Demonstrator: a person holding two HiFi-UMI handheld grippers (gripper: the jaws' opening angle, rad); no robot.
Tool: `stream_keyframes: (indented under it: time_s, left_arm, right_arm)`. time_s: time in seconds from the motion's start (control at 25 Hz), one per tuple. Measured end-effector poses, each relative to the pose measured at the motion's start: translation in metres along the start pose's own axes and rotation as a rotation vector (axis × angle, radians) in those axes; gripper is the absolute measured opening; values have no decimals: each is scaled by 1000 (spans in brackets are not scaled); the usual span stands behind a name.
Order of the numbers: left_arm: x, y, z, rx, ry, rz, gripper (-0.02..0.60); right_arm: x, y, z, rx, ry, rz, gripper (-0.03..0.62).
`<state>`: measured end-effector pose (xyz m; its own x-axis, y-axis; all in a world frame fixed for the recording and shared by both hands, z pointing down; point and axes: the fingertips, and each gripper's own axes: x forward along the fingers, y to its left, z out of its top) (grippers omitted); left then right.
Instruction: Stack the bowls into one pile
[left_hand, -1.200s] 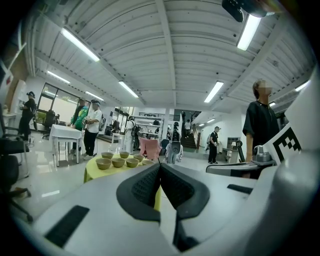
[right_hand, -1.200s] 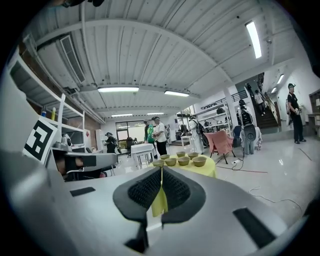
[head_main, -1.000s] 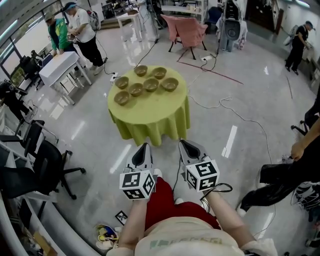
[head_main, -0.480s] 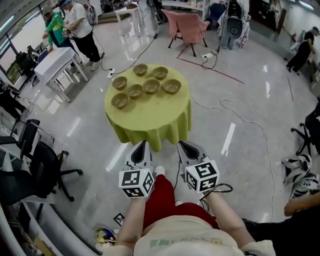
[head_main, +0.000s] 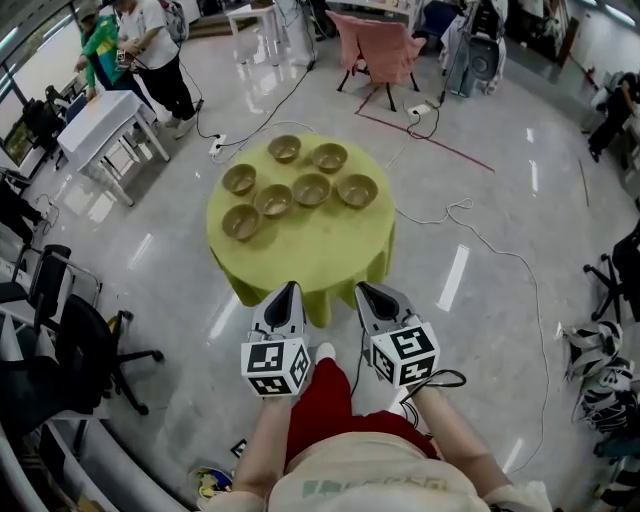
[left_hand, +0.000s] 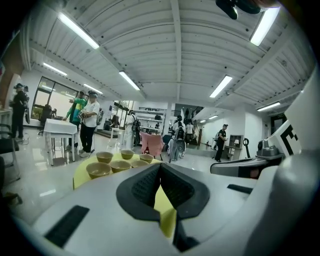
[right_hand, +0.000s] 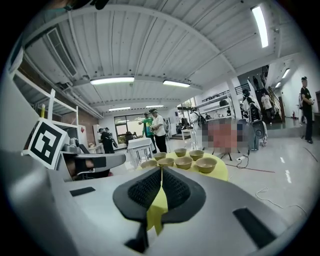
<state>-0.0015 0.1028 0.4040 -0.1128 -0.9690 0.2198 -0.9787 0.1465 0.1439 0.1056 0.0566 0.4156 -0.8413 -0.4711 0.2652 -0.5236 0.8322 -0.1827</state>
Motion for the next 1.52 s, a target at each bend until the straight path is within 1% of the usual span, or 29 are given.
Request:
stream_keyframes:
  time_s: [0.32, 0.52, 0.92, 1.16, 1.36, 1.52]
  left_arm:
    - [63, 66, 16, 8, 43, 18, 23]
    - [97, 115, 15, -8, 66, 54, 23]
    - [137, 203, 24, -37, 100, 119, 23]
    - [140, 240, 24, -70, 131, 192, 25]
    - [142, 264, 15, -93, 134, 242, 25]
    - [140, 280, 6, -117, 150, 302, 25]
  right_arm:
    - [89, -3, 22, 4, 47, 16, 37]
    - [144, -3, 33, -6, 65, 31, 37]
    - [238, 15, 49, -11, 99, 57, 37]
    - [264, 28, 57, -15, 112, 64, 37]
    - [278, 34, 48, -28, 128, 91, 37]
    - [286, 32, 43, -29, 142, 105, 37]
